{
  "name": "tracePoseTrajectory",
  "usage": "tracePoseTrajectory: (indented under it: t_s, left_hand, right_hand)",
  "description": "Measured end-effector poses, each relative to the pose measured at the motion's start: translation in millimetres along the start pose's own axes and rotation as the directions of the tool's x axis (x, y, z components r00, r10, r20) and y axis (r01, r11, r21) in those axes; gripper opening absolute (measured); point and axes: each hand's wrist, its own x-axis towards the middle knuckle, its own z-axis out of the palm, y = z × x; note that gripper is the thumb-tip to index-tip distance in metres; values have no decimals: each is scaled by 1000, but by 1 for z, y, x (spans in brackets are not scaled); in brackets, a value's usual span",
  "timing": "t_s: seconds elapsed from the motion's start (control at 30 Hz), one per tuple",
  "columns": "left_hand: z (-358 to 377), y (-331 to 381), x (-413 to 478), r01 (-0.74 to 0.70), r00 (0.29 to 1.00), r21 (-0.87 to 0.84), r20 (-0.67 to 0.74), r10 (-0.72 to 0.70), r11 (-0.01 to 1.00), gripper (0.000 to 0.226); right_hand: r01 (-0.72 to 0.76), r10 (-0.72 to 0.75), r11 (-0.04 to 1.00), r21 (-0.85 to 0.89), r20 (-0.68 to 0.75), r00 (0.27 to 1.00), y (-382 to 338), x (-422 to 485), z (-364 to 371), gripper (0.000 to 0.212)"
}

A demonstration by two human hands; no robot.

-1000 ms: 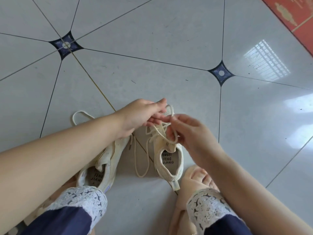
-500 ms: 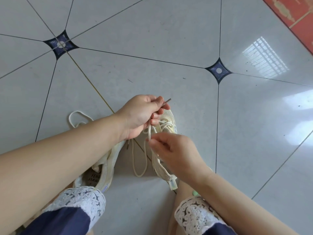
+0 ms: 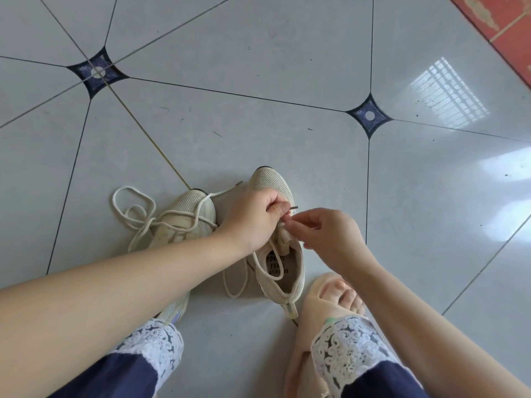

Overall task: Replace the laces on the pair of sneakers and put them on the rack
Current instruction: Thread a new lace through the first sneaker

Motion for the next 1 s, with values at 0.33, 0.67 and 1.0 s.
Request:
tracePoseTrajectory:
  t_s: [0.33, 0.67, 1.0]
  left_hand:
    - [6, -7, -5, 0, 999, 35, -33, 1, 999, 15]
    - [21, -7, -13, -25, 995, 9, -97, 26, 1000, 12]
    - [25, -10, -8, -117, 986, 218, -88, 140, 969, 8]
  right_hand:
    - [-129, 142, 969, 209, -47, 989, 10, 3, 4, 20]
    - [-163, 193, 890, 427, -29, 981, 13, -6, 14, 29]
    - [-166, 209, 881, 443, -50, 977, 14, -9, 20, 23]
